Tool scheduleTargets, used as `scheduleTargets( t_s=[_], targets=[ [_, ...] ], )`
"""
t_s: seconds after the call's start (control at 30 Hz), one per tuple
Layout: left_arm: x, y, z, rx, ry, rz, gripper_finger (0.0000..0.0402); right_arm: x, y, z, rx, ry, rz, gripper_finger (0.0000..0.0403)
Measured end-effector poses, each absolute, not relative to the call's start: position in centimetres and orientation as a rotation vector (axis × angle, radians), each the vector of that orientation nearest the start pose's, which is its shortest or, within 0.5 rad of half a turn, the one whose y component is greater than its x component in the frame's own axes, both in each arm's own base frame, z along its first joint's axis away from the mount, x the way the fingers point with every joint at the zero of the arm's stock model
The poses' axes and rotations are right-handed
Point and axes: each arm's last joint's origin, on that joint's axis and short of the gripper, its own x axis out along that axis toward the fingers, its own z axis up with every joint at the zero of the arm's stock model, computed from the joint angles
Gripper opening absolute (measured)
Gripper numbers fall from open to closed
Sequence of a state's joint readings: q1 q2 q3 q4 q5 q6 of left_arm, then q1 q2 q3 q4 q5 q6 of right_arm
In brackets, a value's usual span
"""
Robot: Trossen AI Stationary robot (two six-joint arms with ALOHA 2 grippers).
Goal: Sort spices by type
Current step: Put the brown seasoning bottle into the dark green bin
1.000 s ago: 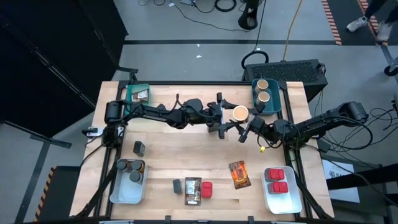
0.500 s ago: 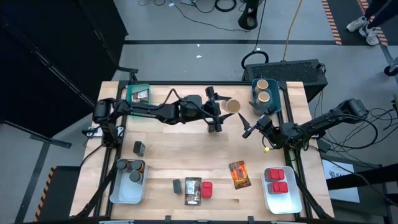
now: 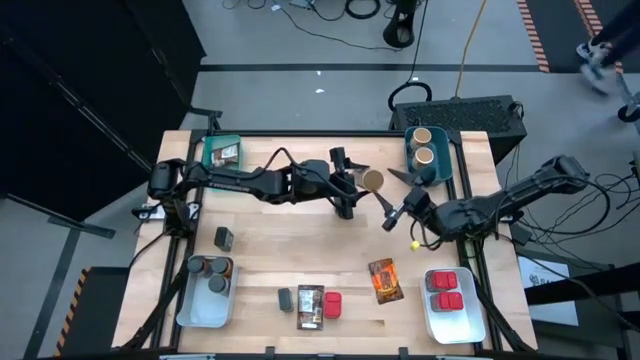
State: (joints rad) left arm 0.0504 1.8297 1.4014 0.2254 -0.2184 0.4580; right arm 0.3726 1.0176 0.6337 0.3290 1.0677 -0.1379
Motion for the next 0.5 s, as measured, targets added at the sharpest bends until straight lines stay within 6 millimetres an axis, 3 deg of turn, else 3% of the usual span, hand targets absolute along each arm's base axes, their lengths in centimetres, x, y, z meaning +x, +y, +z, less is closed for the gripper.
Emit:
scheduleTargets(
  t_s=[0.27, 0.5],
  targets=[
    [42.9, 1.8, 29.1, 0.489, 0.261, 0.196, 0.0281, 22.5, 6.5, 29.7, -0.134, 0.187, -0.593, 0.0306],
    [42.9, 1.1, 29.2, 0.498, 0.258, 0.19, 0.0281, 22.8, 6.5, 30.0, -0.155, 0.191, -0.614, 0.0344]
  ],
)
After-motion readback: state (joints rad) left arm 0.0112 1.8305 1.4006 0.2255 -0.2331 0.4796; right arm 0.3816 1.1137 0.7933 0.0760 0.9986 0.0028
